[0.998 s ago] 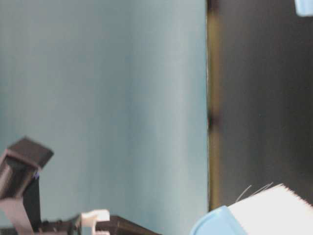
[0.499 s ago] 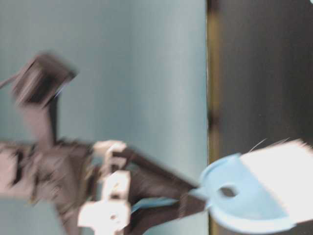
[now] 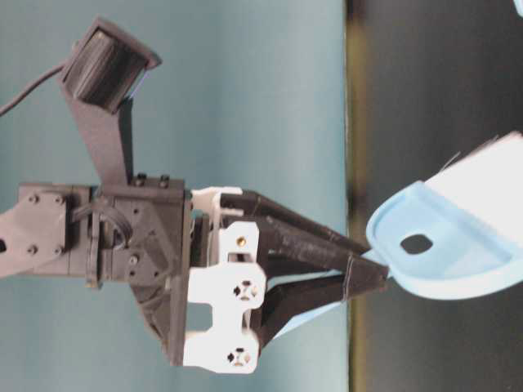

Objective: Hold the dustpan with a person, while the left arm uses a hand brush to gather the screws into the dustpan.

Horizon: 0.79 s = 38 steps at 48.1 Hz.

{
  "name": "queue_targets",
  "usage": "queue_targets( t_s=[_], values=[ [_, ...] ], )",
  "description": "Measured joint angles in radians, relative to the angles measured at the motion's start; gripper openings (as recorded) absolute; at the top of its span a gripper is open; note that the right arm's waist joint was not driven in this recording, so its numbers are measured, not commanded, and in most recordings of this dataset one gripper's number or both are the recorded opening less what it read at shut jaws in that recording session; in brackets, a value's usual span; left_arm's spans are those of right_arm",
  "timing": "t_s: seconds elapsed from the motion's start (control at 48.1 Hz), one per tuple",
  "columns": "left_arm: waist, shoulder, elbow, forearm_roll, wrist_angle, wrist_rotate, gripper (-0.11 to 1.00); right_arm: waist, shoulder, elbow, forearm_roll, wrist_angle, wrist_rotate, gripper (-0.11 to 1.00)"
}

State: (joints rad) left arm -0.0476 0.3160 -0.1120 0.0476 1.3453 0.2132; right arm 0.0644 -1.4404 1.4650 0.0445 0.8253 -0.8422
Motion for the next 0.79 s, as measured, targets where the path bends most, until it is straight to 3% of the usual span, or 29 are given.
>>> queue_targets(
  t_s=[0.561,0.79],
  values=[
    [-0.025,0.052,-0.026,0.000,-0.083,0.002,0.31,0.000,-0.002,0.000,0.000,0.000,0.000,0.00],
    [-0.035,0.080,-0.087,-0.002,-0.084,0.002,0.31,0.000,-0.002,0.000,0.000,0.000,0.000,0.00]
  ],
)
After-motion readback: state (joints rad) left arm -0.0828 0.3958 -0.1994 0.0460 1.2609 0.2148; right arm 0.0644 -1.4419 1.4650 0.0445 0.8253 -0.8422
